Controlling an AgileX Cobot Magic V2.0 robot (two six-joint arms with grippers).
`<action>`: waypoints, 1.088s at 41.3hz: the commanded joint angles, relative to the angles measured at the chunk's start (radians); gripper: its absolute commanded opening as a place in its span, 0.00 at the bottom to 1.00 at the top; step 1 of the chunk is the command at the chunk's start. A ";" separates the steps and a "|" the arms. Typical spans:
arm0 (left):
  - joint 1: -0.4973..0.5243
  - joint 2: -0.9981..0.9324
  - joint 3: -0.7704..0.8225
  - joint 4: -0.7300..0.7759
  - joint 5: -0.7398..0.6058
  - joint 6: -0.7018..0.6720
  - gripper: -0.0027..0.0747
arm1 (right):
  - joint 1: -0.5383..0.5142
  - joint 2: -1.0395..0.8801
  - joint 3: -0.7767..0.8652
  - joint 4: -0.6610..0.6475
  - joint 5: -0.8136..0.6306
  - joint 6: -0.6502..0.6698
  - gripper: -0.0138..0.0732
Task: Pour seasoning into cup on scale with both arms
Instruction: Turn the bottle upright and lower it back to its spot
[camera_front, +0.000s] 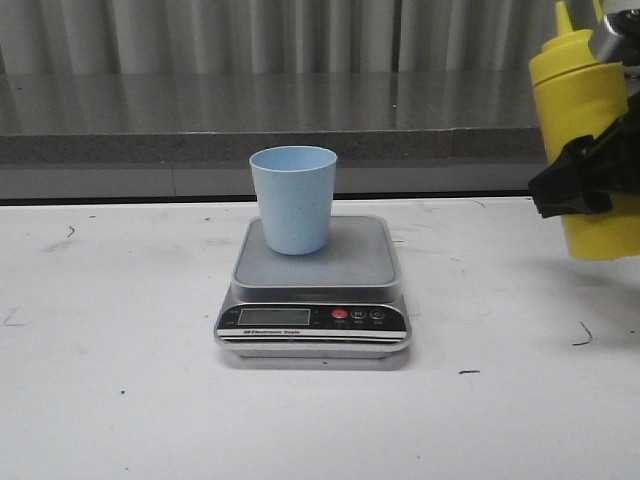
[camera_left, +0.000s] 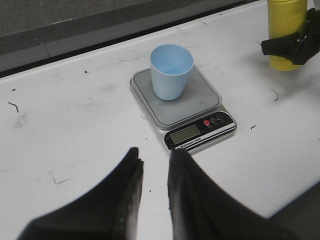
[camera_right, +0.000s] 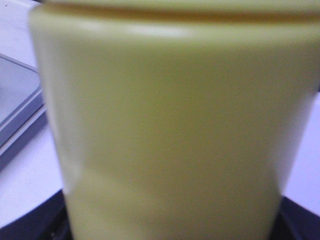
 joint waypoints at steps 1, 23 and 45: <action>-0.007 -0.003 -0.026 -0.009 -0.074 -0.001 0.21 | -0.011 0.009 -0.013 0.110 -0.228 -0.122 0.55; -0.007 -0.003 -0.026 -0.009 -0.074 -0.001 0.21 | -0.011 0.296 -0.016 0.384 -0.722 -0.401 0.56; -0.007 -0.003 -0.026 -0.009 -0.074 -0.001 0.21 | -0.011 0.382 -0.079 0.412 -0.740 -0.387 0.91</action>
